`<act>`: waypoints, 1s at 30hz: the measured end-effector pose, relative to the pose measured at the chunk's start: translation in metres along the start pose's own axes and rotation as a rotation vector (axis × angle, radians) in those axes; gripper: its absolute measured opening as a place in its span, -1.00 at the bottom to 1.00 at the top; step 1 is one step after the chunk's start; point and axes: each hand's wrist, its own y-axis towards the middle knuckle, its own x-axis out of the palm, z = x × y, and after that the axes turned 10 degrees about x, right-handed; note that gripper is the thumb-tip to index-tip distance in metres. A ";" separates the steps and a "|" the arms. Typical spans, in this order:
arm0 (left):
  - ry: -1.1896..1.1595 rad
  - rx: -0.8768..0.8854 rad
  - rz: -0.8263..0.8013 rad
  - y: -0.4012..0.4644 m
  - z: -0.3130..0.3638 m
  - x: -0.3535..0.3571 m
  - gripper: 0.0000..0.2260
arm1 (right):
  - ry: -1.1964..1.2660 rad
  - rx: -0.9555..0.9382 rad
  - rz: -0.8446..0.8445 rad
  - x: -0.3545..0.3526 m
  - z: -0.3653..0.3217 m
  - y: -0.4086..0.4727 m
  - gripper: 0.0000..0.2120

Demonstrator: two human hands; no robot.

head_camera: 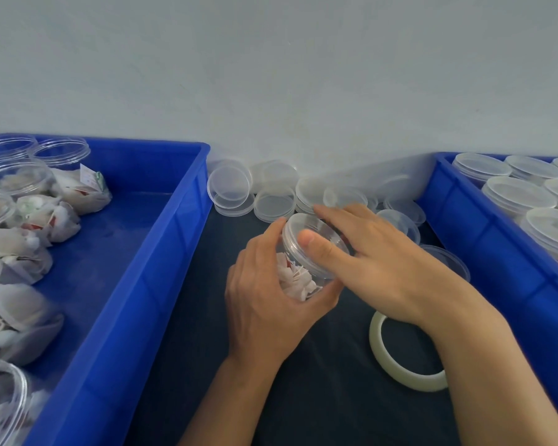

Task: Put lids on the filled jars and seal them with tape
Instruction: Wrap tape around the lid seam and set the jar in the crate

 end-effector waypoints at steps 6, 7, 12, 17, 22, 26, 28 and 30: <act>-0.001 0.001 -0.010 -0.001 -0.002 0.001 -0.18 | 0.012 -0.069 -0.061 -0.002 -0.006 -0.004 -0.24; -0.002 0.001 -0.013 -0.001 -0.002 0.000 -0.17 | 0.015 -0.063 -0.041 -0.001 -0.007 -0.003 -0.24; 0.024 0.025 -0.022 0.000 0.000 0.002 -0.19 | -0.152 0.084 0.153 0.011 -0.011 0.000 -0.24; -0.009 -0.011 -0.022 0.001 0.003 -0.001 -0.21 | -0.120 0.033 0.090 0.005 -0.004 0.000 -0.11; -0.069 -0.069 -0.059 0.003 0.008 -0.006 -0.19 | -0.033 -0.009 0.082 0.004 -0.007 0.000 -0.18; -0.146 -0.148 -0.098 0.003 0.013 -0.008 -0.15 | -0.117 -0.014 0.195 0.013 -0.011 0.003 -0.25; -0.141 -0.145 -0.114 0.003 0.014 -0.007 -0.15 | -0.151 -0.010 0.221 0.016 -0.011 0.005 -0.24; -0.148 -0.147 -0.140 0.002 0.013 -0.006 -0.17 | -0.189 -0.009 0.235 0.018 -0.009 0.005 -0.20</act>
